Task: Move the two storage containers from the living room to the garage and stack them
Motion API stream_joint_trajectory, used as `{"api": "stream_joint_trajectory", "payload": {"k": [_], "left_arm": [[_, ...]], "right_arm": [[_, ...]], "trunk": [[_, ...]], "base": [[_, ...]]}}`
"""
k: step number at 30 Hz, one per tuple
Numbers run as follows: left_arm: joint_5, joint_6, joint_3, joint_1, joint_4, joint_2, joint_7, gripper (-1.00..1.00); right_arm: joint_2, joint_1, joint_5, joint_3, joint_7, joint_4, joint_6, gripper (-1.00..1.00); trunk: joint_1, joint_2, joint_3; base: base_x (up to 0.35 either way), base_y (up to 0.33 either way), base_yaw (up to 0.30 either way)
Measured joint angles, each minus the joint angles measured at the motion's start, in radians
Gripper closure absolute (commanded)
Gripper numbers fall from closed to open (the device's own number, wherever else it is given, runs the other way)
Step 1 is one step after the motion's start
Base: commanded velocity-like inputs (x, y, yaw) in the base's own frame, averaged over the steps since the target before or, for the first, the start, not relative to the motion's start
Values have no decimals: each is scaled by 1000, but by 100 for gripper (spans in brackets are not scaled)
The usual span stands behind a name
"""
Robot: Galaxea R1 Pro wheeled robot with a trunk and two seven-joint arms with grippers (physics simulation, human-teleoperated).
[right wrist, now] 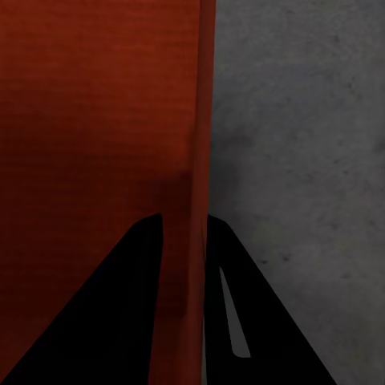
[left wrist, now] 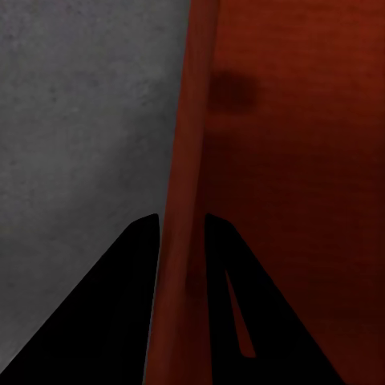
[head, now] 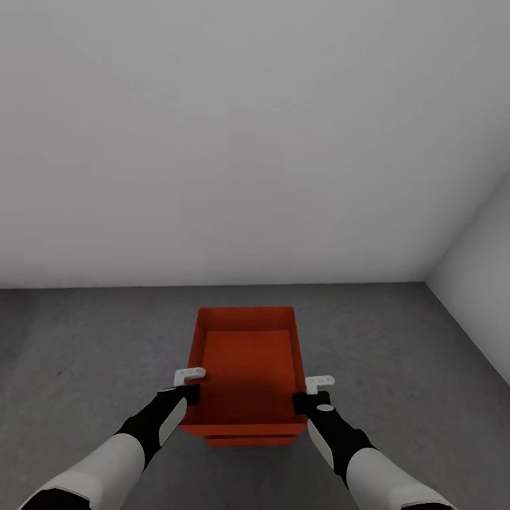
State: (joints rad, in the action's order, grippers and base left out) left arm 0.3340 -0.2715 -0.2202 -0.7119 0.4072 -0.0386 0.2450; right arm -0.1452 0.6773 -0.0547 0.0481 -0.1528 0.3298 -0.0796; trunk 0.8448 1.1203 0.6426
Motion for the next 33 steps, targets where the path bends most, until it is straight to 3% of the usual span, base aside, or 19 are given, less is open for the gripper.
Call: {"api": "stream_joint_trajectory", "payload": {"k": [23, 33], "left_arm": [[0, 0, 0, 0, 0, 0, 0, 100], [-1, 0, 2, 0, 0, 0, 0, 100]], "right_arm": [[0, 0, 0, 0, 0, 0, 0, 100], [0, 0, -1, 0, 0, 0, 0, 100]], "trunk": [[88, 161, 72], [96, 175, 78]], "base": [[0, 0, 0], [0, 0, 0]]}}
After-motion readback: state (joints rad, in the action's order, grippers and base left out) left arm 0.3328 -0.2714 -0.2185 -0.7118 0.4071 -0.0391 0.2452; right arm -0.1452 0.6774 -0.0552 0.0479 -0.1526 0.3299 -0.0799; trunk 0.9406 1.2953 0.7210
